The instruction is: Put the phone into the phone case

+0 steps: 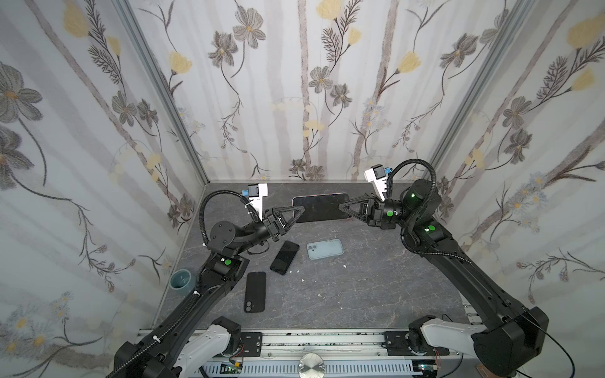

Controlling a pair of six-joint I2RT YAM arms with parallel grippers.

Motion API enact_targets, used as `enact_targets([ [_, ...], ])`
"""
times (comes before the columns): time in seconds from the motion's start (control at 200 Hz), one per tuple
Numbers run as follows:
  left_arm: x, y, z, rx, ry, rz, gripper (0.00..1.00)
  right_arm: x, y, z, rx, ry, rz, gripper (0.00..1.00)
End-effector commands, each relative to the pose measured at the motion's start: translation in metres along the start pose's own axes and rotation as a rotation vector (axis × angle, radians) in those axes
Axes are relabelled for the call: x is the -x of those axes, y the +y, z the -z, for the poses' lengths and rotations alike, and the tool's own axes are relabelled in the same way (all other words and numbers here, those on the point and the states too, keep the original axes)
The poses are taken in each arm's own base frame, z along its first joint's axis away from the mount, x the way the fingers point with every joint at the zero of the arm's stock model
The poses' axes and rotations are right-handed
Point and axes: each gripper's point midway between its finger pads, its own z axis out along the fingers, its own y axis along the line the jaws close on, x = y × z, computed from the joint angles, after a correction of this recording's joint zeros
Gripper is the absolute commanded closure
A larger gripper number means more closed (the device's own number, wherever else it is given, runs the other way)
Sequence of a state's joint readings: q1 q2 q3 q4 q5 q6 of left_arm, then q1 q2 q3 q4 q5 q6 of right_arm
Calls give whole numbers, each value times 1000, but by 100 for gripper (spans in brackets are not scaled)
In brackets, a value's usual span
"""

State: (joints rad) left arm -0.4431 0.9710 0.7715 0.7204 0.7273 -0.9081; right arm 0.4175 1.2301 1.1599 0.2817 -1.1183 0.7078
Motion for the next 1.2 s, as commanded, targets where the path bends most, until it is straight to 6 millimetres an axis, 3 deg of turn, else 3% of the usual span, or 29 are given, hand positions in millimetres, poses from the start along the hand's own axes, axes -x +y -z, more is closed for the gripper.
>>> enact_targets([
  [0.0,10,6,3,56,-58,-21,58,7,3,1,-13,-17,27,100],
  [0.04,13,11,5,90,-79,-29,43,9,-3,3,-36,-23,10,100],
  [0.13,18,34,13,224,-124,-43,28,12,-15,11,-93,-42,-26,100],
  [0.285,13,108,46,633,-159,-51,27,18,-54,35,-307,-112,-86,100],
  [0.425,-21,163,64,851,-30,-14,27,-12,-117,62,-625,-36,-186,100],
  [0.509,-55,190,65,897,93,64,30,-36,-145,73,-740,39,-252,100],
  [0.684,-127,234,62,924,328,231,56,-86,-190,81,-838,181,-384,100],
  [0.754,-149,246,60,941,401,262,57,-105,-206,83,-860,233,-432,100],
  [0.994,-198,274,54,970,537,307,57,-162,-246,85,-889,353,-561,100],
  [1.194,-228,293,55,998,607,347,61,-197,-260,93,-923,407,-629,100],
])
